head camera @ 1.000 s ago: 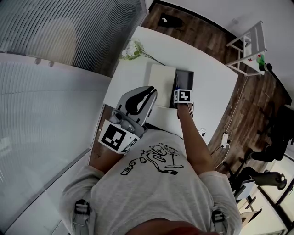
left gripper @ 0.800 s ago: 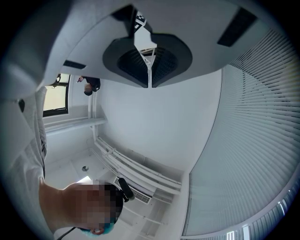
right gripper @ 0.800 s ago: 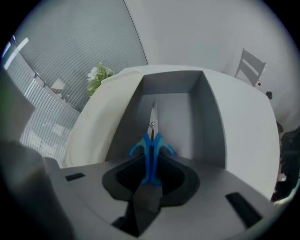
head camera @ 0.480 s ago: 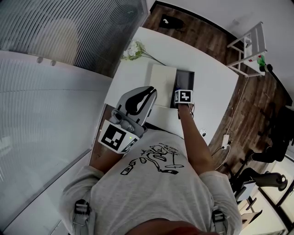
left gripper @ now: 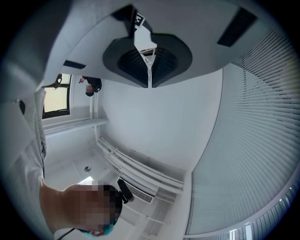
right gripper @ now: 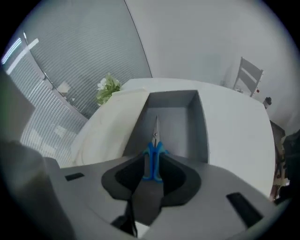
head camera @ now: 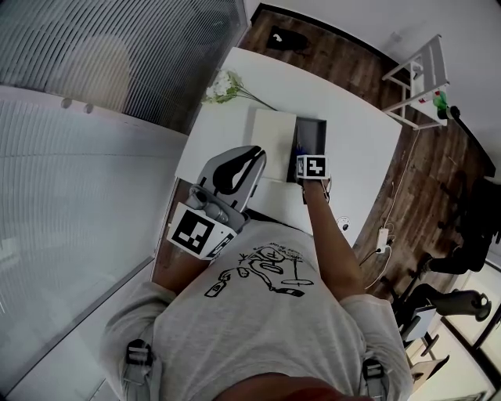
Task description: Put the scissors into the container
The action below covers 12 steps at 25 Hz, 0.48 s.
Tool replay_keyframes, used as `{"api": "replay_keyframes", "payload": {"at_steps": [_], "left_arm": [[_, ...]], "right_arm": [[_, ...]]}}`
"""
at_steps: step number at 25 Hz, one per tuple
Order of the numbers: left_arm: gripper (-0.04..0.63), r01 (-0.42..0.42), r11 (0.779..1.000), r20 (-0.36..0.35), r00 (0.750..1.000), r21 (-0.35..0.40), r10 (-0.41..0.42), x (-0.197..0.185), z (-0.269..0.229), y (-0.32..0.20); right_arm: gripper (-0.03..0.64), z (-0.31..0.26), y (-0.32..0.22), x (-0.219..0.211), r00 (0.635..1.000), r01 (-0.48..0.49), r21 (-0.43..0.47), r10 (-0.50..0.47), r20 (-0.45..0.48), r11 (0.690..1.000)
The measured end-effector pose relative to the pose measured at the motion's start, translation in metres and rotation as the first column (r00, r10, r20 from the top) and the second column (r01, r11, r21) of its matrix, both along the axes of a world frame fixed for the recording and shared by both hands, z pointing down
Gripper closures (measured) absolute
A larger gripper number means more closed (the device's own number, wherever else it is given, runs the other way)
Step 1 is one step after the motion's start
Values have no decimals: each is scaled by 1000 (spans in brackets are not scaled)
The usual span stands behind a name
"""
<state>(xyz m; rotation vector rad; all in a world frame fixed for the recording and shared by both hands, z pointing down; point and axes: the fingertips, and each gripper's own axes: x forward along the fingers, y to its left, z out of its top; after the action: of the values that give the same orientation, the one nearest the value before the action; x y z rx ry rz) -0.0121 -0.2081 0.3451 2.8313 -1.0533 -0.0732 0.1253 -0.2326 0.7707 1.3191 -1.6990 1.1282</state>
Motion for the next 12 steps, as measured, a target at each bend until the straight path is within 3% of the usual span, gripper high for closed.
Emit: {"api": "replay_keyframes", "payload": {"at_steps": [7, 12], "left_arm": [[557, -18, 1000, -9, 1000, 10, 18, 6, -3, 5], [557, -28, 999, -14, 1000, 20, 28, 12, -6, 9]], "right_arm": [[517, -48, -12, 3, 1000, 5, 139, -9, 28, 990], [531, -95, -20, 11, 999, 0, 269, -12, 43, 963]]}}
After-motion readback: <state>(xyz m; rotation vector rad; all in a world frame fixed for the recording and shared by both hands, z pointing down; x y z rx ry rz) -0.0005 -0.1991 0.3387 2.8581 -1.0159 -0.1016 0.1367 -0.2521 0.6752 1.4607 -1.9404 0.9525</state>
